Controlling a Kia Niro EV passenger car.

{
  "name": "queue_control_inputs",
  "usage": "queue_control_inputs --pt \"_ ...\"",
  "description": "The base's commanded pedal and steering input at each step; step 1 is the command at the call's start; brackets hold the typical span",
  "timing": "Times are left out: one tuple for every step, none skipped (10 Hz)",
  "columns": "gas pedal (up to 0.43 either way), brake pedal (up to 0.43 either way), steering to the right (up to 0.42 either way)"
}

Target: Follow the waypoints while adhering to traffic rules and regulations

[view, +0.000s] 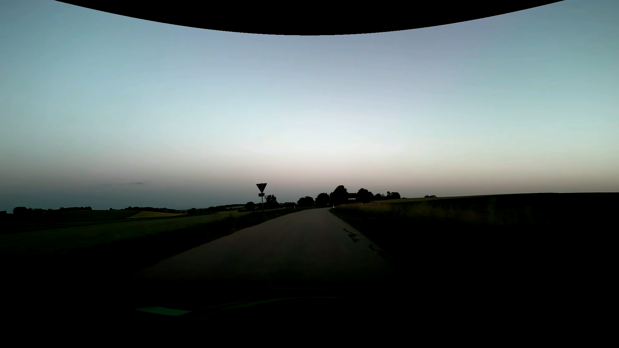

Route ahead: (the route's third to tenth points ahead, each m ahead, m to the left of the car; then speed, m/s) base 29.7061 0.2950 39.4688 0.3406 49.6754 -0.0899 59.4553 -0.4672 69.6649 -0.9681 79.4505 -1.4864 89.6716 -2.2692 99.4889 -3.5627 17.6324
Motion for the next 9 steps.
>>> queue_control_inputs --pt "0.339 0.0 0.0" --pt "0.339 0.0 0.001" --pt "0.339 0.0 0.002" --pt "0.35 0.0 0.004" --pt "0.358 0.0 0.004" --pt "0.39 0.0 0.004" --pt "0.398 0.0 0.004" --pt "0.409 0.0 0.004" --pt "0.409 0.0 0.004"
